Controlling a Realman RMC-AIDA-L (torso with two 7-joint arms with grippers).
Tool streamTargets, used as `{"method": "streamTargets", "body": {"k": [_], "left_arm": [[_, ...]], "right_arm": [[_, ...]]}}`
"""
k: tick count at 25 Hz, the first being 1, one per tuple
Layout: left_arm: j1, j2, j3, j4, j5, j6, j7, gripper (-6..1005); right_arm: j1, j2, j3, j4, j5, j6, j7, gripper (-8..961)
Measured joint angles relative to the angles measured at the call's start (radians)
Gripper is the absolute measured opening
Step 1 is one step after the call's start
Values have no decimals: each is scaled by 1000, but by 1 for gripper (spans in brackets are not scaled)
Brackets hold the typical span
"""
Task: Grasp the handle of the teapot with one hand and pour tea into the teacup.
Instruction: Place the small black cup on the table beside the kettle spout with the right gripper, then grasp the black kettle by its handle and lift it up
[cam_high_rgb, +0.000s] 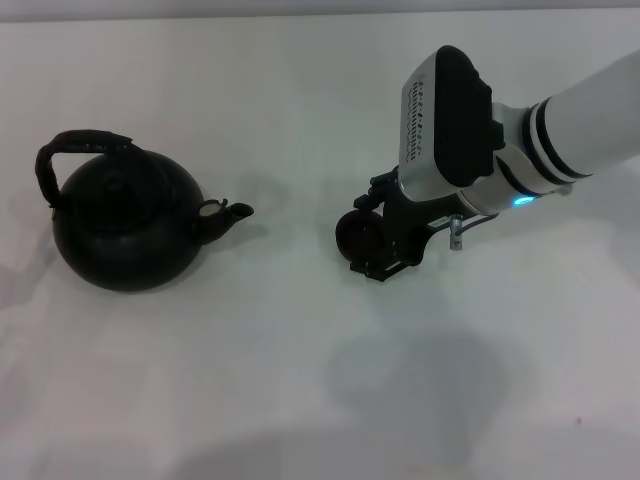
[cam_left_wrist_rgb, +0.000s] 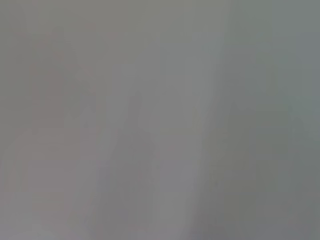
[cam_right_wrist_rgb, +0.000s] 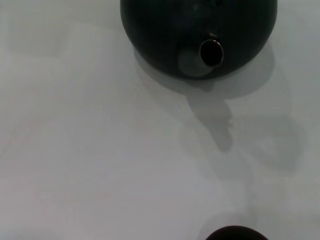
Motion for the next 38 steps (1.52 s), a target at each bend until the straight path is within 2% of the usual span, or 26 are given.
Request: {"method": "streamTargets", "body": {"k": [2, 9, 16, 20, 24, 30, 38], "left_arm": [[0, 0, 0, 0, 0, 0, 0, 800], [-1, 0, 0, 0, -2, 0, 0, 800], [2, 2, 0, 3, -5, -3, 0, 799], [1, 2, 0, 3, -6, -4, 0, 799], [-2, 2, 2, 4, -1, -3, -2, 799], [-22, 3, 56, 2, 2, -4, -30, 800], [-65, 6, 104, 2, 12, -80, -98, 792]], "right_arm": [[0, 0, 2, 1, 0, 1, 0, 851], [3, 0, 60, 9, 0, 53, -5, 850], [3, -4, 74, 39, 0, 107, 3, 850], [-6, -5, 122, 65, -1, 154, 0, 849], [-47, -7, 195, 157, -2, 193, -7, 849], [-145, -9, 296, 334, -18, 240, -9, 848], [-218, -10, 363, 406, -13, 249, -27, 848]]}}
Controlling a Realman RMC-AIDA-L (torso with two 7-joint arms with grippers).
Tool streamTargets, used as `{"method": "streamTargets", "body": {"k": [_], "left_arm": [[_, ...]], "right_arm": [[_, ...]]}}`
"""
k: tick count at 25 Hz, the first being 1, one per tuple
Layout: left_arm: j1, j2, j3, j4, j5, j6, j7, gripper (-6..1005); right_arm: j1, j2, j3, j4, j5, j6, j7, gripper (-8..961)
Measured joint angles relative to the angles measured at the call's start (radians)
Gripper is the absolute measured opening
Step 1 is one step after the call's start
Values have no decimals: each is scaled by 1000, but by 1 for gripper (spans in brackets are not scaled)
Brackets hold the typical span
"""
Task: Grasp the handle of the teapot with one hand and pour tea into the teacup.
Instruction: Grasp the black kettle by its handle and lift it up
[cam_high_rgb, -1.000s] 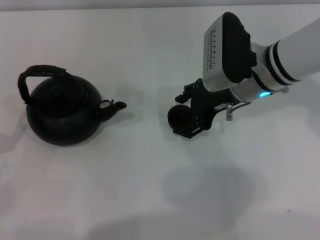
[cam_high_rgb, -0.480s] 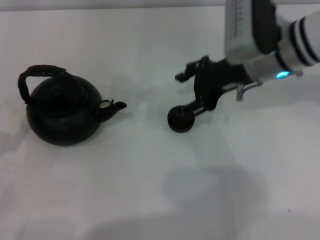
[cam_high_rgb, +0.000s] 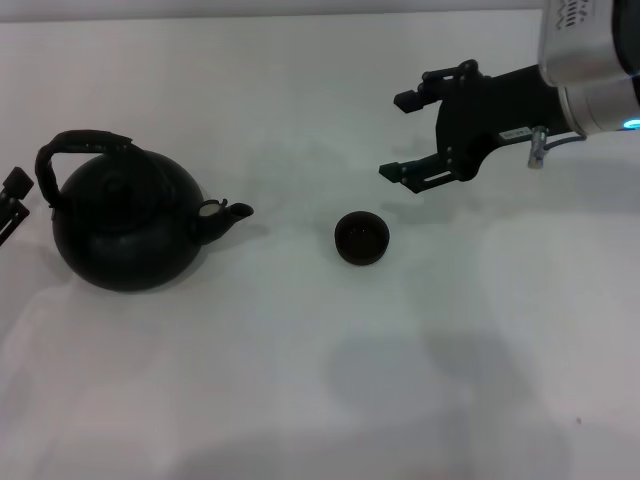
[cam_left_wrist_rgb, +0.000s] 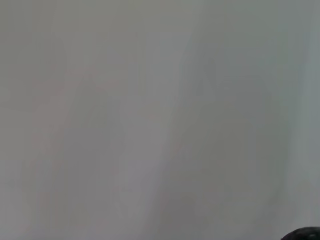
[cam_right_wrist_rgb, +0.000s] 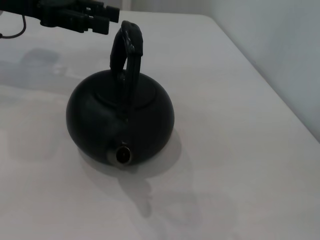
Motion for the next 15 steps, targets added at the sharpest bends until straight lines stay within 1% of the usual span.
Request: {"method": "streamTargets", "body": {"k": [4, 9, 15], "left_arm": [[-12, 3, 2, 9, 20, -44, -39, 785], [-30, 7, 11, 14, 55, -65, -62, 776], [-40, 1, 23, 36, 101, -67, -57, 765]], "right_arm": [[-12, 1, 7, 7, 3, -1, -5, 847], [-14, 2, 13, 6, 16, -2, -10, 847], [-16, 2, 17, 1, 16, -10, -10, 846]]}}
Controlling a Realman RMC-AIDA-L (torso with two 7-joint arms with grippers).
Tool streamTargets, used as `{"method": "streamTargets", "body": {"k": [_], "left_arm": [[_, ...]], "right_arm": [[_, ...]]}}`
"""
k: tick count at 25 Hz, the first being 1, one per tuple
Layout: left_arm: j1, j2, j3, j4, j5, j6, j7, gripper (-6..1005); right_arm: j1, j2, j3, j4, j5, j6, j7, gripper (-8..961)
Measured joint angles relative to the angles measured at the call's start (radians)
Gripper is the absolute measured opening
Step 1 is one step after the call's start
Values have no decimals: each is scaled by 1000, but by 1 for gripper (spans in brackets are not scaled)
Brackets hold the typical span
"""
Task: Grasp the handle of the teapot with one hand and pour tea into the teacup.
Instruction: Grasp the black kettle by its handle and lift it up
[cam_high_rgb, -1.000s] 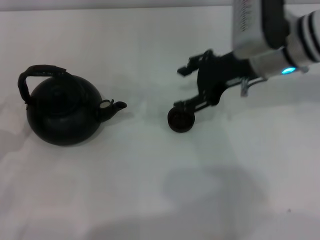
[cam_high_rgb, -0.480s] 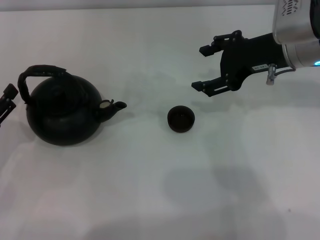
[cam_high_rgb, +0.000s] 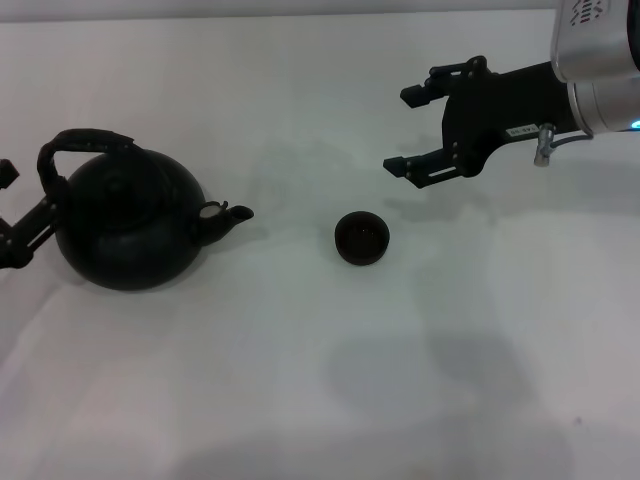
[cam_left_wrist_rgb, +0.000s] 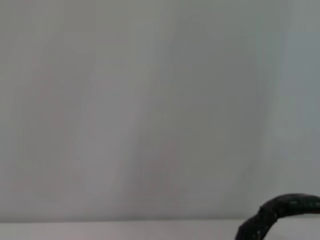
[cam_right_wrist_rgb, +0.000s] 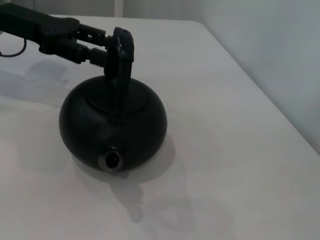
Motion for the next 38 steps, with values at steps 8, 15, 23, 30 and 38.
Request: {"method": "streamTargets", "body": {"k": [8, 15, 23, 30, 38], "left_arm": [[-20, 5, 10, 1, -1, -35, -34, 750], [-57, 5, 13, 5, 4, -63, -57, 738], [-78, 5, 14, 13, 8, -72, -90, 689], [-69, -2, 40, 11, 8, -70, -98, 361], [-53, -4, 41, 3, 0, -69, -100, 376]], "right_arm": [[-2, 1, 1, -2, 1, -1, 0, 846], [-10, 2, -6, -13, 1, -3, -2, 845], [-10, 4, -10, -29, 0, -14, -3, 845], [-9, 4, -4, -40, 0, -24, -16, 845], [-11, 2, -8, -40, 1, -26, -23, 845]]}}
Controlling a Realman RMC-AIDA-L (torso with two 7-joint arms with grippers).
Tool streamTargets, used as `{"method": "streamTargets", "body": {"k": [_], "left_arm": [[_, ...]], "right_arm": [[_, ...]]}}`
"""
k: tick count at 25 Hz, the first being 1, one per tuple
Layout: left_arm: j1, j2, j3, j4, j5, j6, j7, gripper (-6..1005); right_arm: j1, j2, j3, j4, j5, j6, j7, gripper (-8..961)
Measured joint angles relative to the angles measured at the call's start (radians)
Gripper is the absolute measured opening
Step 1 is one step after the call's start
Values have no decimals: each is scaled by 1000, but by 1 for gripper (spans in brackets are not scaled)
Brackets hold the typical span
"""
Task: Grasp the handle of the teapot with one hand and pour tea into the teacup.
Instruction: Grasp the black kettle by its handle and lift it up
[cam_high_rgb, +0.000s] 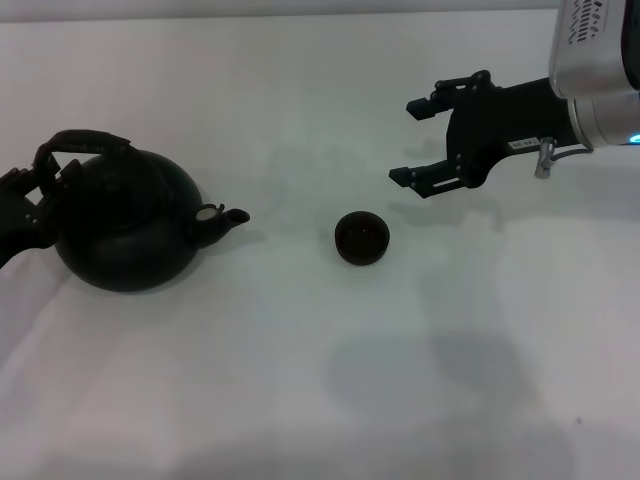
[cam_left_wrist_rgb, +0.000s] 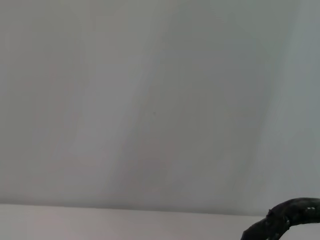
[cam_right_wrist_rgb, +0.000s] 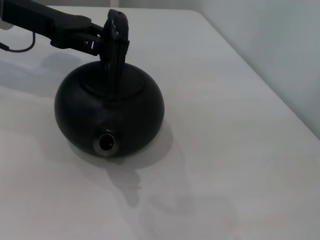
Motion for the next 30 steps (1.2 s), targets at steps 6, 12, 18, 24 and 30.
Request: {"method": "streamTargets", "body": {"k": [6, 12, 18, 24, 30], "left_arm": [[-5, 0, 0, -1, -3, -2, -11, 363], [-17, 1, -5, -1, -3, -3, -20, 267], [-29, 2, -1, 5, -3, -4, -52, 189], [-47, 4, -1, 11, 1, -5, -65, 176], [-63, 3, -1, 40, 9, -13, -93, 173]], "right_arm": [[-2, 0, -2, -13, 0, -1, -3, 845], [1, 1, -2, -36, 1, -2, -20, 845], [0, 1, -4, -44, 1, -22, -26, 845], [3, 2, -5, -60, 1, -29, -33, 844], [0, 3, 4, -79, 21, -56, -54, 844]]}}
